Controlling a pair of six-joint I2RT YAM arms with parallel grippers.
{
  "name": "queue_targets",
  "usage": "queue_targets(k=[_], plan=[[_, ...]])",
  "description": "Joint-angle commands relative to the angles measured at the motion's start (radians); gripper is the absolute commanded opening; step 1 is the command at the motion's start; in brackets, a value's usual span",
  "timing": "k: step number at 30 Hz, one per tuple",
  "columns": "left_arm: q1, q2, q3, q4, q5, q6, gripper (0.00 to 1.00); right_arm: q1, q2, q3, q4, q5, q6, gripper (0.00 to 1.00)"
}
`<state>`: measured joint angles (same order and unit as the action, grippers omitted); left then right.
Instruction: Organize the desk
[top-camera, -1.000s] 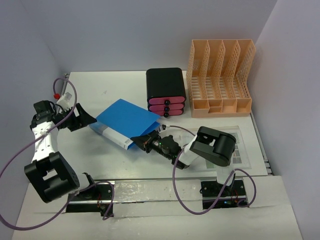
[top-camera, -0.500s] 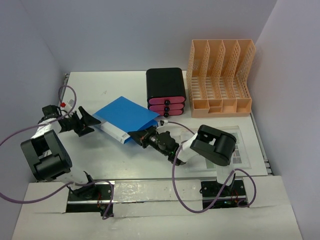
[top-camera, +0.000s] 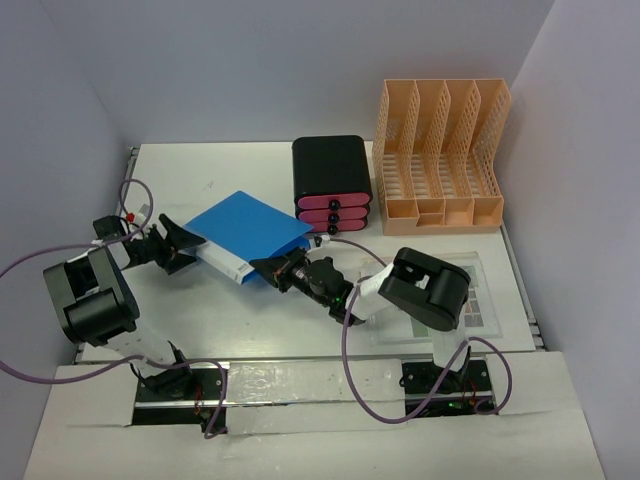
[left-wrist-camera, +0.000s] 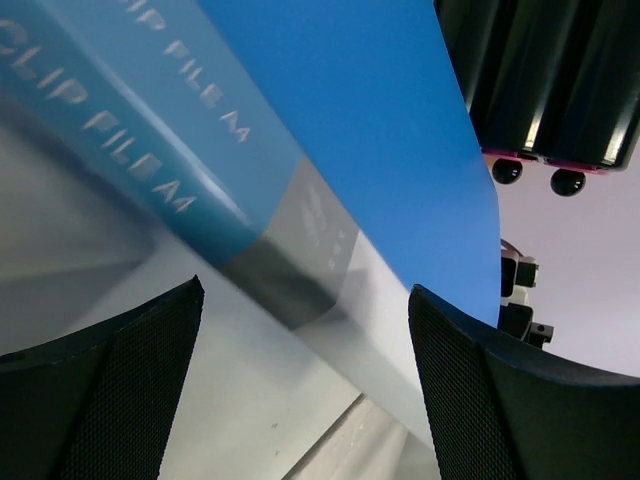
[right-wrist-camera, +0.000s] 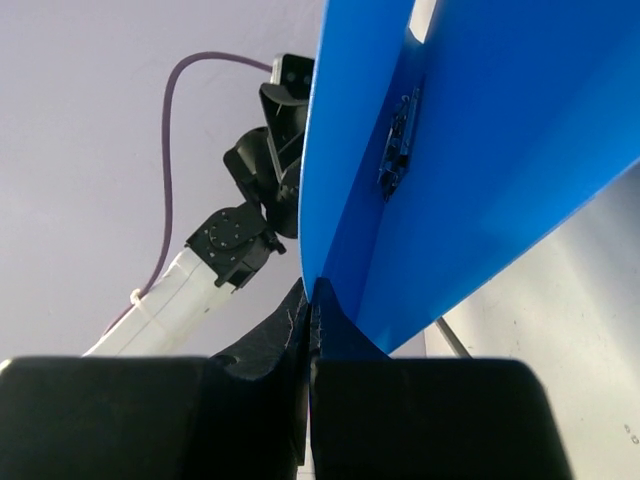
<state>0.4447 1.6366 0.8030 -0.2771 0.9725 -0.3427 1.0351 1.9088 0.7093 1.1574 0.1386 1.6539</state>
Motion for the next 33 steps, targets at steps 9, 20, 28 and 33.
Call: queue_targets(k=[9, 20, 28, 33], plan=[[-0.097, 0.090, 0.027, 0.266, -0.061, -0.186, 0.80, 0.021, 0.013, 0.068, 0.015, -0.028, -0.004, 0.00], [-0.106, 0.103, 0.027, 0.254, -0.033, -0.118, 0.00, 0.056, 0.083, 0.042, -0.002, -0.149, -0.002, 0.00], [-0.091, -0.160, -0.018, 0.200, -0.169, 0.047, 0.00, 0.110, -0.111, 0.114, -0.487, -0.140, -0.412, 0.31], [-0.092, -0.400, -0.083, 0.230, -0.277, 0.028, 0.00, 0.282, -0.226, 0.367, -1.260, 0.391, -0.691, 0.52]])
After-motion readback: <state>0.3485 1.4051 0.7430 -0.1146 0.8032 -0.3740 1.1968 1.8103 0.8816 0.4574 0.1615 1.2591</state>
